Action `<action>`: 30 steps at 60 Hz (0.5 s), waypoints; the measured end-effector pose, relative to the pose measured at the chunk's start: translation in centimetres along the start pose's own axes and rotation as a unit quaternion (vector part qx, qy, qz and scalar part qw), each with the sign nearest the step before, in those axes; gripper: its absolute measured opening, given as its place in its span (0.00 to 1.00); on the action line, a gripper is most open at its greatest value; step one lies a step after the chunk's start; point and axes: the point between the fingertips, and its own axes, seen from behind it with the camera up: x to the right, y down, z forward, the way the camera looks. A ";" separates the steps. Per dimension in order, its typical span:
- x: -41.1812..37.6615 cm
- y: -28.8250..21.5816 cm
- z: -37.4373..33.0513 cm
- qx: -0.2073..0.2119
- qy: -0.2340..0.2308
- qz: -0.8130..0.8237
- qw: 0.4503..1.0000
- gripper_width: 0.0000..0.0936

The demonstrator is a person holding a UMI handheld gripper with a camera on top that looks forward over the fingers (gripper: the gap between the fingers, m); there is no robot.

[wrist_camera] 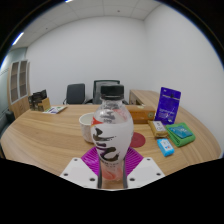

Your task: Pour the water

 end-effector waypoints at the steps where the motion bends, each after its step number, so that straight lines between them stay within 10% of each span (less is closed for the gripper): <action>1: 0.1 -0.3 -0.1 0.003 0.003 -0.001 1.000 0.30; 30: 6.2 -13.3 0.3 -0.005 0.182 -0.315 0.932 0.30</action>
